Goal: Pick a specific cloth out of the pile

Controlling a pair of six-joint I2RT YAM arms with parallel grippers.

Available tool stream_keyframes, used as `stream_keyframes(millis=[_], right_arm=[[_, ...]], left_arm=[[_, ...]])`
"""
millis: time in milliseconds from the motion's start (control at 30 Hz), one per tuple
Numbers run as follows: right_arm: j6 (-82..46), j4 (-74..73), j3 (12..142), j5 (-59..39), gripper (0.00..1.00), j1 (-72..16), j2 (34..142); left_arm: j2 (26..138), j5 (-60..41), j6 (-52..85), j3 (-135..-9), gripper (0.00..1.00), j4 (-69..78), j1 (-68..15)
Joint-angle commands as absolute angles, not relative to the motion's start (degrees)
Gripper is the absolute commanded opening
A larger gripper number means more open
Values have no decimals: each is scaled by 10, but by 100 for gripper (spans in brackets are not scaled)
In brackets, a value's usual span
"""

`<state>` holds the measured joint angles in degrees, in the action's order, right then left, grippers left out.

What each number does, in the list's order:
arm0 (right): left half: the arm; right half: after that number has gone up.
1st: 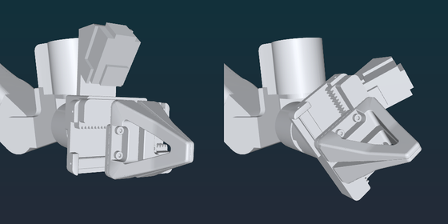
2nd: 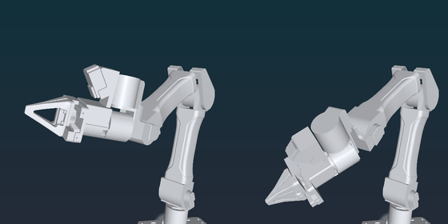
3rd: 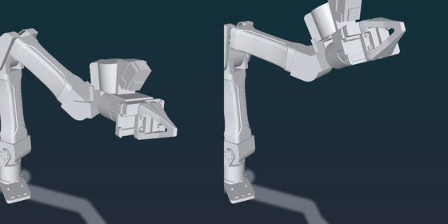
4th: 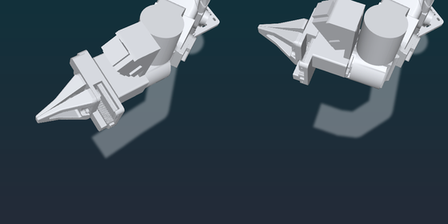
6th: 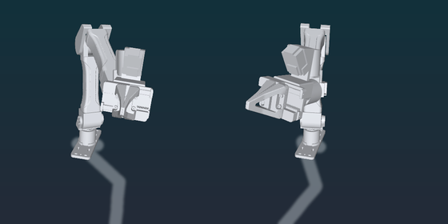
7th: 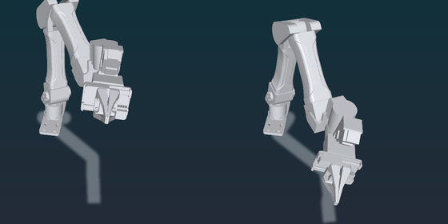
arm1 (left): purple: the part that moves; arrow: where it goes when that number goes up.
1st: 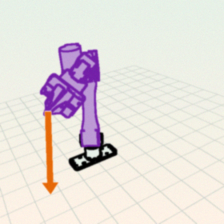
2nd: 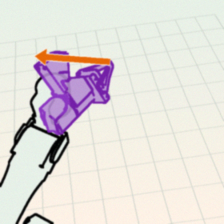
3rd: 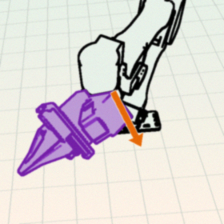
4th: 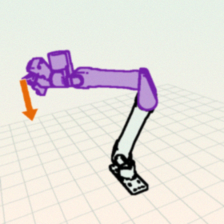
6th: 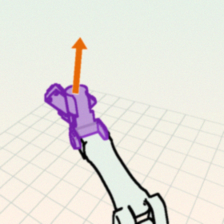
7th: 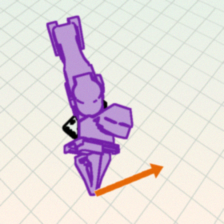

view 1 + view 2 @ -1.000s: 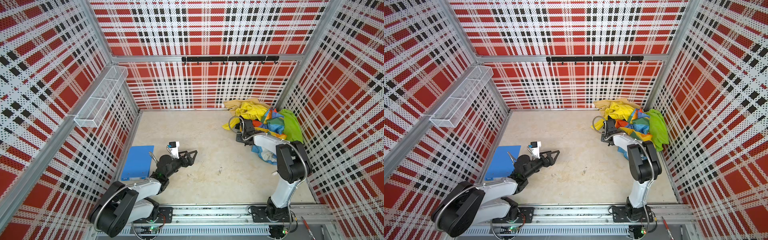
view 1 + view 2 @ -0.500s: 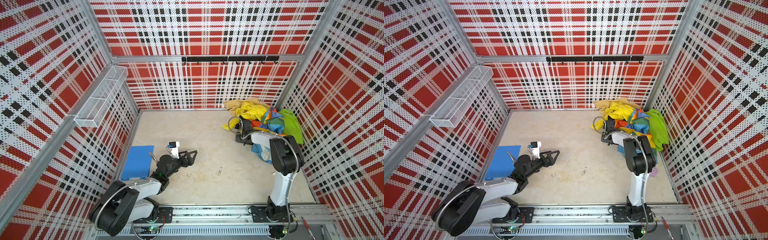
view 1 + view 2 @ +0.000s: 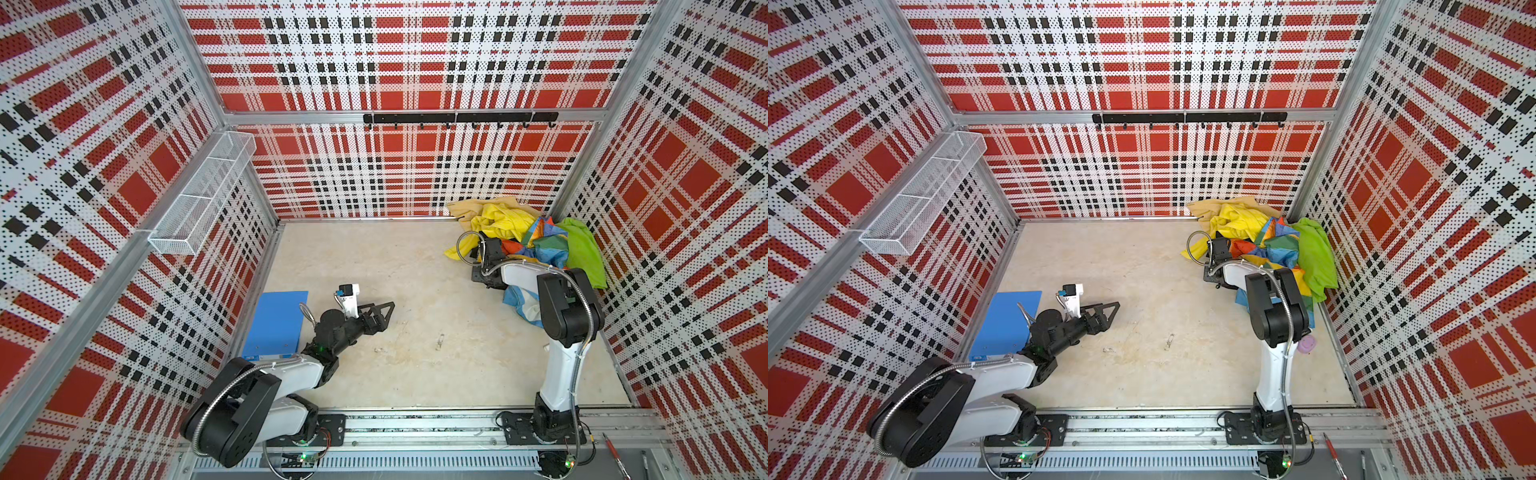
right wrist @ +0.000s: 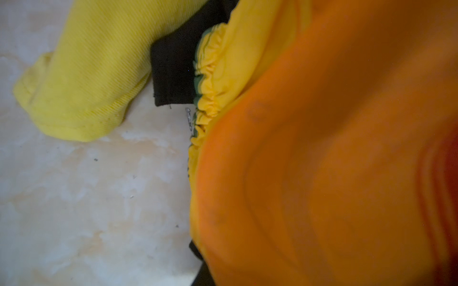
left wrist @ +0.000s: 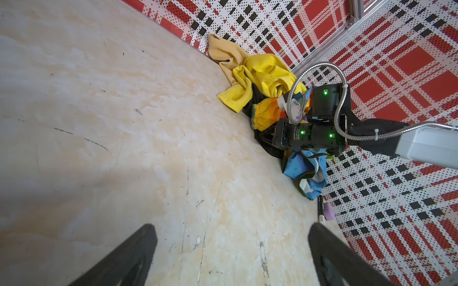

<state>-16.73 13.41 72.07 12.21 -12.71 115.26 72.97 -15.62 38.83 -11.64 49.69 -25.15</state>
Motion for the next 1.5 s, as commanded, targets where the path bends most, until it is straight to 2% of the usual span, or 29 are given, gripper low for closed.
stream_keyframes(millis=[0,633,800,933,1033,1100,1333,1467], right_arm=[[-165,108,705,117,1,-125,1138],[-147,148,719,115,0,-124,1028],[-148,161,721,76,14,-125,1063],[-158,142,709,48,40,-125,1065],[-160,146,708,46,49,-125,1062],[-162,149,701,57,49,-125,1055],[-177,149,661,89,39,-122,1047],[-188,150,645,111,37,-115,1056]], left_arm=[[730,-156,391,-129,99,517,-246],[754,-167,407,-131,99,545,-247],[757,-168,409,-130,99,549,-247],[752,-168,409,-125,99,550,-246],[747,-168,409,-122,99,550,-243],[744,-168,409,-120,99,550,-242],[750,-170,410,-122,99,552,-241],[753,-172,410,-122,99,555,-241]])
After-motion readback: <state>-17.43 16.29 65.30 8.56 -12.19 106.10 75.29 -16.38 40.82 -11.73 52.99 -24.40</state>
